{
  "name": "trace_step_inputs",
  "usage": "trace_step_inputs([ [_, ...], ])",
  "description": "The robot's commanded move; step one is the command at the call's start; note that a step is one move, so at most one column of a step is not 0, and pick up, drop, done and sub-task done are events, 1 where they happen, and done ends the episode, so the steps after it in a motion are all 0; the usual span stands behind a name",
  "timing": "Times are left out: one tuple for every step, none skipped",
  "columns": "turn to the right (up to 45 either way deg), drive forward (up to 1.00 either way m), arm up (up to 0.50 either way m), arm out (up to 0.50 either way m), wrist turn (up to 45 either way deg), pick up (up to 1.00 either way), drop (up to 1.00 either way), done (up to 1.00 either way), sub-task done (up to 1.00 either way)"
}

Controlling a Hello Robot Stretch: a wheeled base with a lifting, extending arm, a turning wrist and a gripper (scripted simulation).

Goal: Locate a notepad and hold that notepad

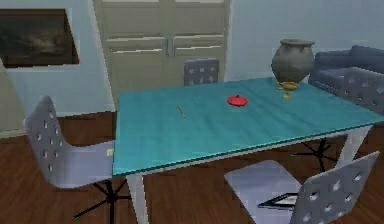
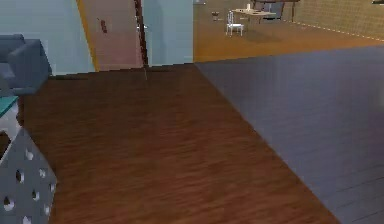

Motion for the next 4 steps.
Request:
trace_step_inputs([
  [-45.0, 0.00, 0.00, 0.00, 0.0, 0.00, 0.00, 0.00, 0.00],
  [-12.0, 0.00, 0.00, 0.00, 0.0, 0.00, 0.00, 0.00, 0.00],
  [-3.0, 0.00, 0.00, 0.00, 0.0, 0.00, 0.00, 0.00, 0.00],
  [45.0, 0.00, 0.00, 0.00, 0.0, 0.00, 0.00, 0.00, 0.00],
])
